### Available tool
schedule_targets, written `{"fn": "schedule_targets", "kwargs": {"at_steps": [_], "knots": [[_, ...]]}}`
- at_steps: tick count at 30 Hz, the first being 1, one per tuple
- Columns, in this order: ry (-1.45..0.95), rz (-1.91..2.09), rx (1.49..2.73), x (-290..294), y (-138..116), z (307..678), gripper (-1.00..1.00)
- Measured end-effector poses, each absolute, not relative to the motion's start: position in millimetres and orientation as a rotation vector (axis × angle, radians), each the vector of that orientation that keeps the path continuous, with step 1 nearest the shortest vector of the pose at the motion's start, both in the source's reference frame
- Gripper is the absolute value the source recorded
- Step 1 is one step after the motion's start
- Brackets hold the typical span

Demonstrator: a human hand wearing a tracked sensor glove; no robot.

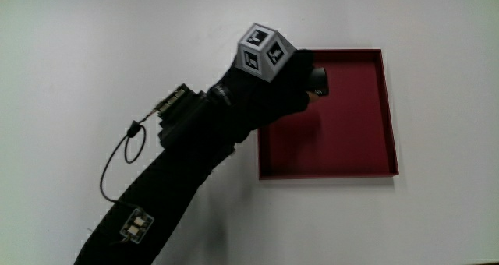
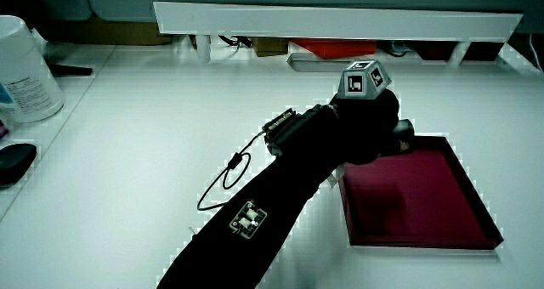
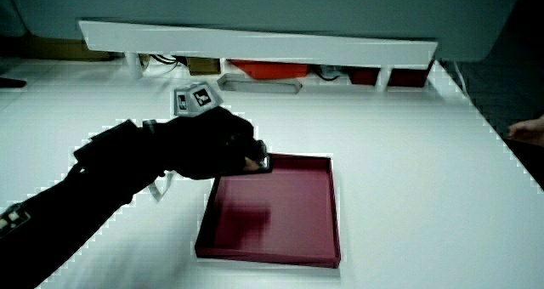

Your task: Place stapper into plate

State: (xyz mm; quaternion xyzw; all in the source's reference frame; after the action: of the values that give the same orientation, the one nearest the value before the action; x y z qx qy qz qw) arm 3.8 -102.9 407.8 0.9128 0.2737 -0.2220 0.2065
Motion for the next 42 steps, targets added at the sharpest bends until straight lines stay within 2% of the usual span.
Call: {"fn": "schedule_targets", "kwargs": {"at_steps": [1, 4, 9, 32, 38, 42], "knots": [[0.786, -0.571, 2.564, 8, -101, 411, 0.0], [0.778, -0.581, 2.461, 16, -95, 422, 0.0], [0.823, -0.589, 2.369, 24, -91, 445, 0.0], [0.836, -0.522, 2.322, 35, -82, 470, 0.0], [0.821, -0.545, 2.322, 31, -81, 472, -0.46], [0.827, -0.566, 2.346, 24, -83, 458, -0.77]]}}
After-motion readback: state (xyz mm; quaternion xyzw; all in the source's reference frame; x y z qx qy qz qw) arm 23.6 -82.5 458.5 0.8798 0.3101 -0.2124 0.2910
